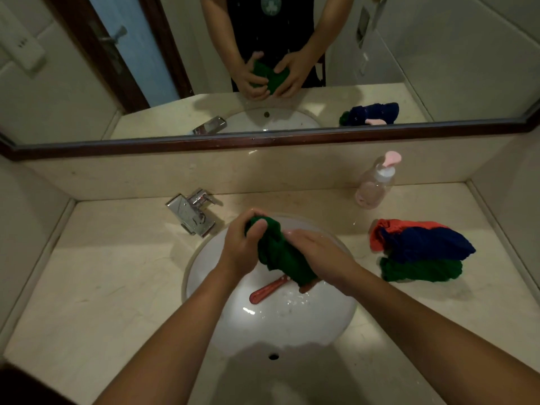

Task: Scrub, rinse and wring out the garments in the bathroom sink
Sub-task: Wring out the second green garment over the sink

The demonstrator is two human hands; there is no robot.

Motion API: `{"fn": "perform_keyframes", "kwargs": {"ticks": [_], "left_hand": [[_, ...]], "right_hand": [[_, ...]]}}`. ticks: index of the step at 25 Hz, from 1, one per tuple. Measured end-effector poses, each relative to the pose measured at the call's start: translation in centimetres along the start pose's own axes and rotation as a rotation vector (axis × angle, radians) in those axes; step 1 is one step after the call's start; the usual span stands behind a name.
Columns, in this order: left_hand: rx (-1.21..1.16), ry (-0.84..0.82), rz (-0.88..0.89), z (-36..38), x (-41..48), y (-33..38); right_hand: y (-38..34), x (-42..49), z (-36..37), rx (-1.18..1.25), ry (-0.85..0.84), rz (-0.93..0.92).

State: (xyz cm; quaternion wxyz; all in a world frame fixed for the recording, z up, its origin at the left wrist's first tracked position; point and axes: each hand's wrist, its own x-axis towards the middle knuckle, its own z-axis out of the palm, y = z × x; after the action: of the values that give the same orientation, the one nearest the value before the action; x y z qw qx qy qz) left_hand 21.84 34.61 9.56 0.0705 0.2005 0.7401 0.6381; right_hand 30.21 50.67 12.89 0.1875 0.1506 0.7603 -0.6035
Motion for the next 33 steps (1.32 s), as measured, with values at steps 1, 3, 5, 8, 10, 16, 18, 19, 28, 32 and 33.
{"fn": "perform_keyframes", "kwargs": {"ticks": [1,3,5,8,10,16,18,19,28,32,33], "left_hand": [[-0.009,0.019,0.028,-0.1,0.0,-0.3],[0.032,0.014,0.071,0.0,-0.1,-0.4],[0.021,-0.018,0.062,0.4,-0.6,0.1],[-0.056,-0.097,-0.006,0.5,-0.9,0.7],[-0.045,-0.236,-0.043,-0.7,-1.0,0.9],[-0.063,-0.456,0.066,-2.8,0.7,2.3],[-0.154,-0.405,0.076,-1.9,0.5,2.1],[-0.221,-0.36,0.051,-1.4,0.2,1.8],[-0.46,-0.088,-0.234,-0.9,0.1,2.0],[-0.178,-0.071,-0.147,-0.7,0.8,2.9],[-0.123,-0.016,-0.162,-0.4,0.9,3.0]], "right_hand": [[0.1,0.1,0.1,-0.085,0.01,-0.045],[0.1,0.4,0.4,-0.174,0.039,-0.072],[0.1,0.3,0.8,-0.128,0.059,-0.035],[0.5,0.4,0.9,-0.17,0.124,-0.061],[0.3,0.1,0.8,-0.159,0.16,-0.075],[-0.5,-1.8,-0.6,0.158,-0.011,-0.034],[-1.0,-1.9,-0.5,0.156,-0.016,-0.035],[-1.2,-1.8,-0.4,0.156,-0.011,-0.035],[-0.5,-1.5,-0.6,0.048,-0.214,0.026],[-1.9,-0.7,0.1,-0.273,-0.092,0.074],[-2.2,-0.6,0.4,-0.338,-0.047,0.063]]}}
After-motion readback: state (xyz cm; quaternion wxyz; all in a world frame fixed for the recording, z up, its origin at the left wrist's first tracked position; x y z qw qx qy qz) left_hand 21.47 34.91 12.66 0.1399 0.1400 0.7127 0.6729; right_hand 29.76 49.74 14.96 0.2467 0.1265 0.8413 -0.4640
